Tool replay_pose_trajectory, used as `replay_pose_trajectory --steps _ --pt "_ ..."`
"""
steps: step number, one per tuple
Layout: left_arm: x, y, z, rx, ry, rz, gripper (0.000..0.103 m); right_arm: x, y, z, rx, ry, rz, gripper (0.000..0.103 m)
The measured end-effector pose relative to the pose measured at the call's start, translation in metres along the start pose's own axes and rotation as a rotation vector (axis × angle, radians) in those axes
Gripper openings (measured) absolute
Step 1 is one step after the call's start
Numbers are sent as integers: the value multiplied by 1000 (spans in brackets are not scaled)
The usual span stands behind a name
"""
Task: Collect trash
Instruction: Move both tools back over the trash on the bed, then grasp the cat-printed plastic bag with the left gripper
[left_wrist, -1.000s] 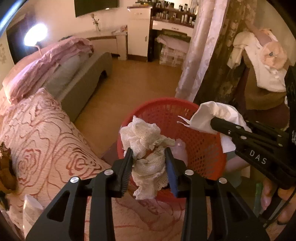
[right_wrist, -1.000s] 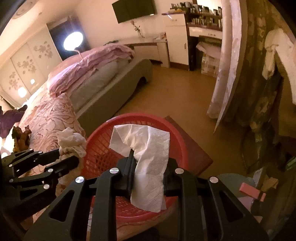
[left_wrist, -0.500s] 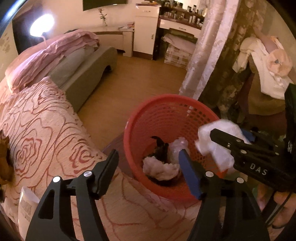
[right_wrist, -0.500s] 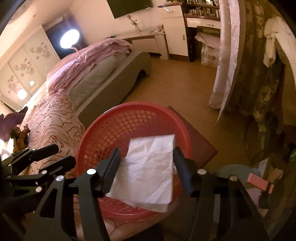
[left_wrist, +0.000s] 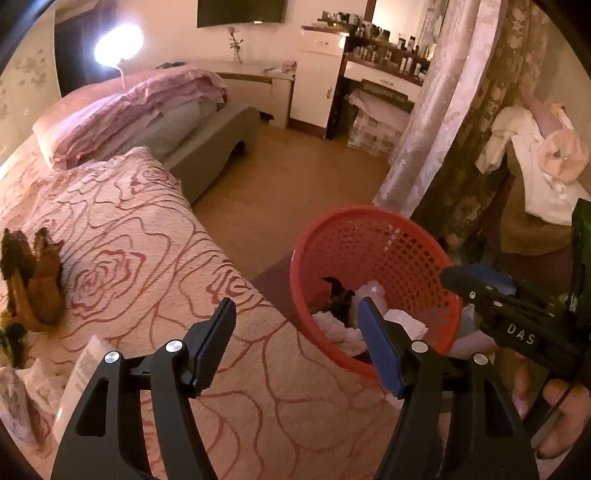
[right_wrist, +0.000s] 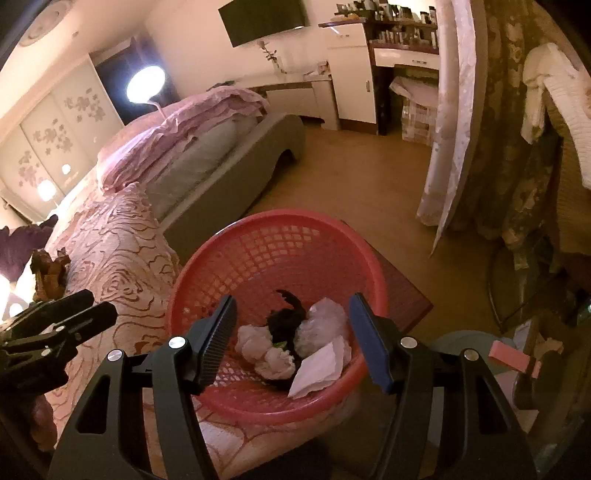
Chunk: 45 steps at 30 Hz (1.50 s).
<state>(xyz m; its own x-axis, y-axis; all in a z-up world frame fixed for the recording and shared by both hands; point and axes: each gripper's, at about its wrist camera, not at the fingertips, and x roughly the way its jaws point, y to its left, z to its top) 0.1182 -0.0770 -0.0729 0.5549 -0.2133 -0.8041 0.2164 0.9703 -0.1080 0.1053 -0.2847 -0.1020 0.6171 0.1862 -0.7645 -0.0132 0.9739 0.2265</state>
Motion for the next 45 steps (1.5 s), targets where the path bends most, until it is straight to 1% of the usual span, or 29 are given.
replay_pose_trajectory --steps 5,13,18,28,36,40,45 --pt "-16 5 -6 -18 -29 8 67 -13 9 -3 -16 -28 11 61" --pt "-42 22 -17 -58 -70 31 67 -30 36 -13 -75 -51 60 61" --pt "-59 38 -28 -88 -94 62 69 -37 56 -19 -114 -55 94 65" --pt "-93 97 -60 -207 -124 142 70 -50 95 -33 -186 -51 158 67" --pt "-127 148 -90 -286 -157 251 73 -58 120 -42 -242 -47 189 67" --pt "-132 176 -105 -336 -143 284 73 -60 128 -45 -259 -43 194 67" --pt "-125 193 -113 -342 -105 280 73 -61 138 -47 -280 -38 199 67"
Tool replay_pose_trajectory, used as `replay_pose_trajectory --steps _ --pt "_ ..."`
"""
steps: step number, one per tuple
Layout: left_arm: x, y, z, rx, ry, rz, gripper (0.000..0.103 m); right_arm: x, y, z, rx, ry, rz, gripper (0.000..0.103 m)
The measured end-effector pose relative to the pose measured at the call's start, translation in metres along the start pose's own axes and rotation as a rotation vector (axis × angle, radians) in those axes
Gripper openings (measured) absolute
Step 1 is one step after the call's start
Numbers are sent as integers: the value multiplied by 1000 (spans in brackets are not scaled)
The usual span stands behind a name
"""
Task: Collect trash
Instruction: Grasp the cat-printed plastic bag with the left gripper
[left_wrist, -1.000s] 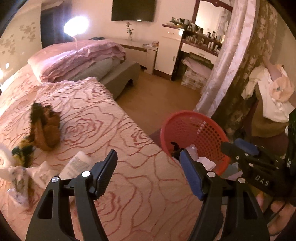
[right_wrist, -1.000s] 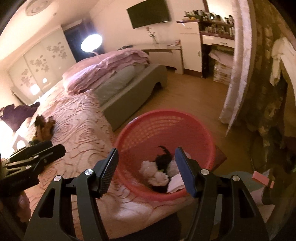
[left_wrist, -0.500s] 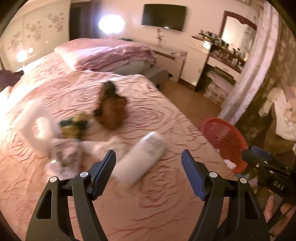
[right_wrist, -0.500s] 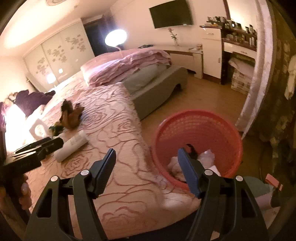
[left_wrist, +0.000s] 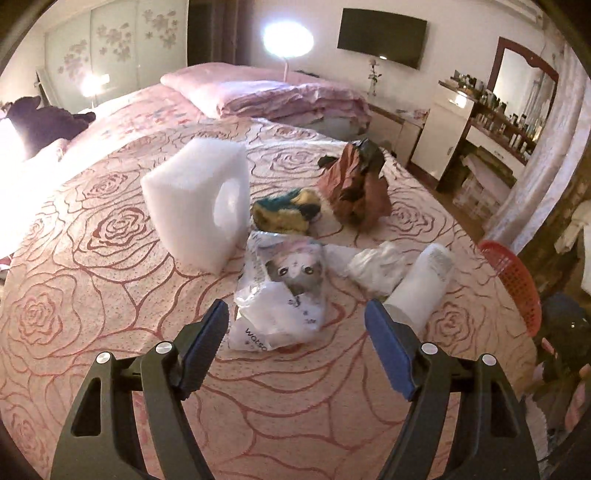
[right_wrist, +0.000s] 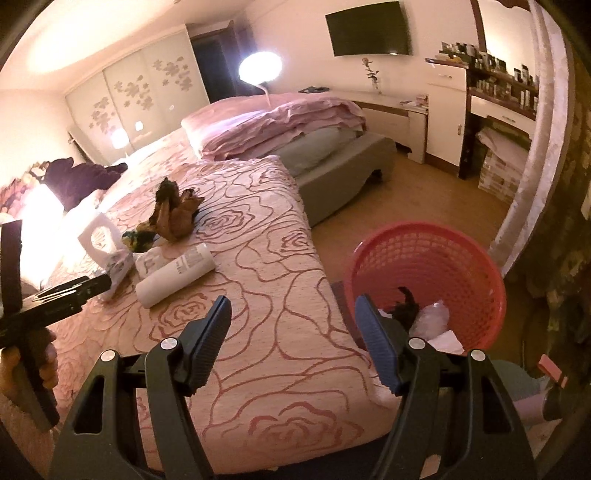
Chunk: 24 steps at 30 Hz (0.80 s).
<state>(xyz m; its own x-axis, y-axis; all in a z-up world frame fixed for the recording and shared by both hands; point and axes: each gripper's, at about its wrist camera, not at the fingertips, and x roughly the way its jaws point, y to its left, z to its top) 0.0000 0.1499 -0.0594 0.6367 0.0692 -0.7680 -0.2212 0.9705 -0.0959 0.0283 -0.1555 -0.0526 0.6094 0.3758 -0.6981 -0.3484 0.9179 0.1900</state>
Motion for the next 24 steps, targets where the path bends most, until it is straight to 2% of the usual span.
replay_pose_trajectory --steps 8,10,11,12,15,24 --pt "18 6 1 -11 19 1 73 8 10 -1 -20 21 7 67" --pt "22 9 2 -20 25 -6 67 10 11 -2 -22 29 7 67" --pt "25 9 2 -20 32 -7 58 12 11 -3 -22 33 8 67" --pt "25 9 2 -13 26 4 54 14 12 -5 -25 39 9 67" --pt "25 6 2 9 19 -5 44 18 17 -7 -38 51 12 67" --pt "11 3 -5 -4 -15 -8 39 28 39 -6 -81 76 43 67"
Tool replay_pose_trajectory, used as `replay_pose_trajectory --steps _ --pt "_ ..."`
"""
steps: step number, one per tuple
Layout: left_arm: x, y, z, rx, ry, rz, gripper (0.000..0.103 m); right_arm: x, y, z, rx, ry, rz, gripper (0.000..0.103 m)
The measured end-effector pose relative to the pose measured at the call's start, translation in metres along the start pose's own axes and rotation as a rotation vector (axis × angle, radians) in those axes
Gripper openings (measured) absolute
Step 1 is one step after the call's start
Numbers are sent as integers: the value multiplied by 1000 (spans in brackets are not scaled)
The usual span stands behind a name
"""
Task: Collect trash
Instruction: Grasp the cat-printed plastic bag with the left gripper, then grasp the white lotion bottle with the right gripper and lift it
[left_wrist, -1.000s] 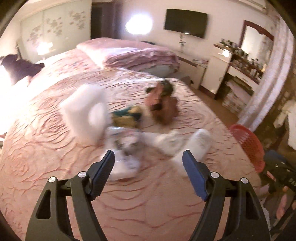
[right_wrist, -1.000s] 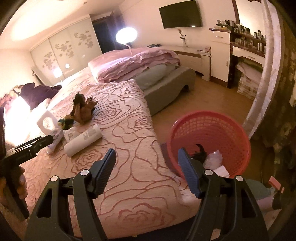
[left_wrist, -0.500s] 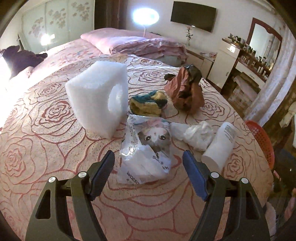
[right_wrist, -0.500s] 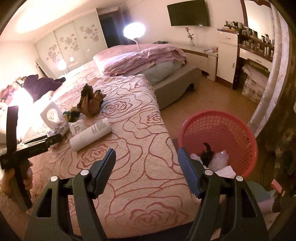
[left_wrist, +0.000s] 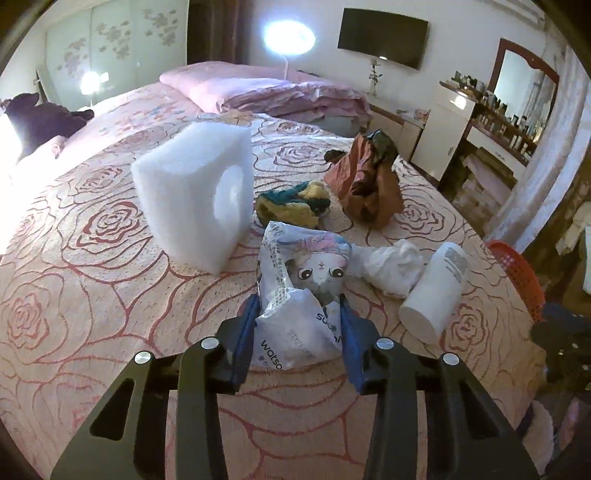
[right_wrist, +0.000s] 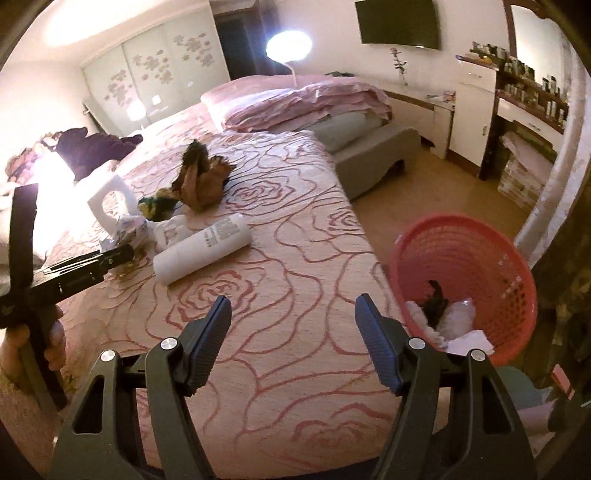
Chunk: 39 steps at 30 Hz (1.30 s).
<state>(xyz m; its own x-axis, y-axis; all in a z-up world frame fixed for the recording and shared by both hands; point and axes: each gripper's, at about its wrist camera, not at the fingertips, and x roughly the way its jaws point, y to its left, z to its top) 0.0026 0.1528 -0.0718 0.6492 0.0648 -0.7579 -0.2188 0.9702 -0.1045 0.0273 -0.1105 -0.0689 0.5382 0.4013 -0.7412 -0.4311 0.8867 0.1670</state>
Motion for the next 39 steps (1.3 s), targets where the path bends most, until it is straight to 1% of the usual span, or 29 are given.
replay_pose_trajectory --steps 3,8,10,11,12,16,18,22,30,33,36,37,39 --pt "-9 0 -2 5 -19 -3 39 7 11 4 -17 14 16 67" --pt "-24 1 -1 4 -55 -3 39 25 42 11 -85 27 23 67" --pt "-28 2 0 0 -67 -5 39 32 55 15 -111 32 33 70" --pt "-30 4 0 -4 -71 -8 39 35 62 17 -122 30 34 74" --pt "-30 5 0 -6 -73 -10 39 37 68 18 -131 24 31 76" --pt "-30 12 -1 -27 -70 -11 39 51 90 20 -176 27 27 76" --pt "-30 15 0 -33 -70 -12 39 55 94 19 -184 29 16 76" --pt "-29 19 0 -44 -69 -15 39 58 88 19 -174 31 -16 76" --pt "-30 19 -1 -61 -70 -18 39 53 45 16 -48 44 -114 76" --pt "-31 19 0 -58 -73 -21 39 48 40 14 -14 33 -88 76" --pt "-32 17 0 -56 -74 -25 39 45 46 15 -14 17 -28 76" --pt "-33 17 0 -56 -75 -26 39 47 49 17 -12 23 -2 76" --pt "-33 17 -1 -57 -75 -28 39 53 54 22 -2 39 24 76"
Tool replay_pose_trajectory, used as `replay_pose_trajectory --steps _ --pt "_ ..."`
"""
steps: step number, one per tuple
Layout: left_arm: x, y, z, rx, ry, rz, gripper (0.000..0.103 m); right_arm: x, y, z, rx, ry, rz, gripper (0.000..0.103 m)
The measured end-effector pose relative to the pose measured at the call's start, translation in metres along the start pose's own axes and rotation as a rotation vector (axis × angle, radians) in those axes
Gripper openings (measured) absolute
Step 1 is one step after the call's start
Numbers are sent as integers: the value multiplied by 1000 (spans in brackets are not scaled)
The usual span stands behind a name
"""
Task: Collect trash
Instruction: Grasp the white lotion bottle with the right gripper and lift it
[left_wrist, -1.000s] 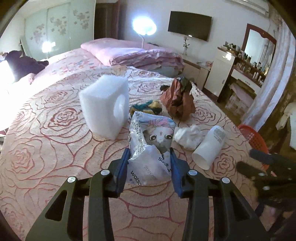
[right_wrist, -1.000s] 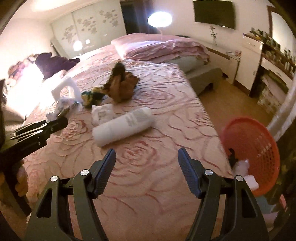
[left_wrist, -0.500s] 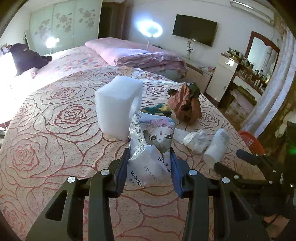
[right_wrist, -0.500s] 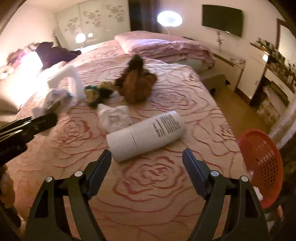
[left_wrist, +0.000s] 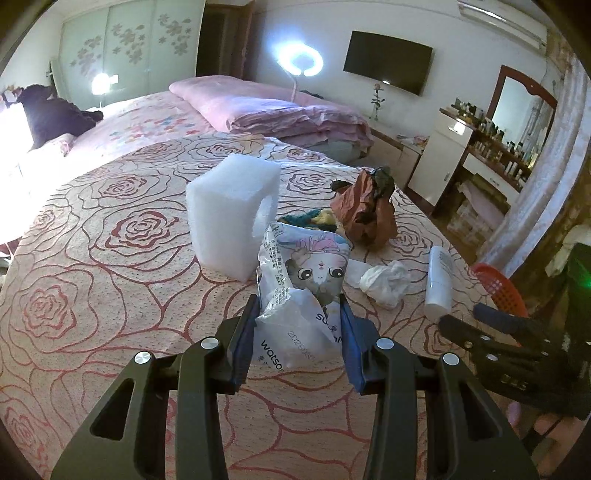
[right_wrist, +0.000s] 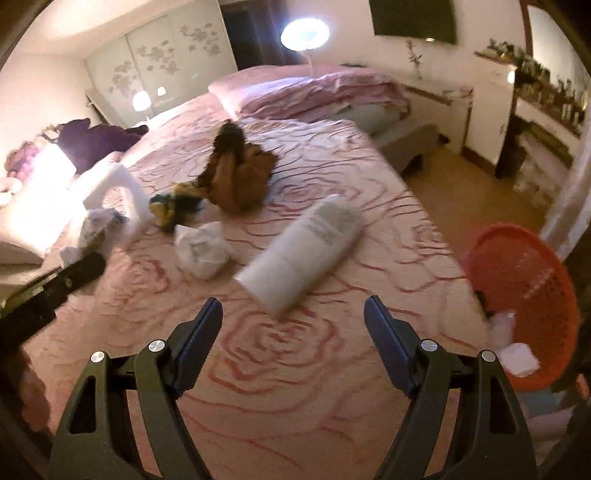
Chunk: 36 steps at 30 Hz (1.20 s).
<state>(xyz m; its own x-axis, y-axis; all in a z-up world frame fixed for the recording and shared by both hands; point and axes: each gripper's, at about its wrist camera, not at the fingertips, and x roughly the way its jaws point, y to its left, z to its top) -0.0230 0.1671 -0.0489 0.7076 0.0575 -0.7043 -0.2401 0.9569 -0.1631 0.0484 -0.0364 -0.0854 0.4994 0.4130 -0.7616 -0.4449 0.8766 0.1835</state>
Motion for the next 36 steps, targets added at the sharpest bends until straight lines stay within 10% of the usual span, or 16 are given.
replay_pose_trajectory --steps 8,18,36 --pt "0 0 -1 -4 5 -7 39 26 6 21 31 10 -22 76" --pt "3 -4 -3 0 14 -16 39 26 2 19 -80 3 -6 46" --pt "4 -6 -5 0 12 -16 39 25 4 9 -133 -50 -81 41"
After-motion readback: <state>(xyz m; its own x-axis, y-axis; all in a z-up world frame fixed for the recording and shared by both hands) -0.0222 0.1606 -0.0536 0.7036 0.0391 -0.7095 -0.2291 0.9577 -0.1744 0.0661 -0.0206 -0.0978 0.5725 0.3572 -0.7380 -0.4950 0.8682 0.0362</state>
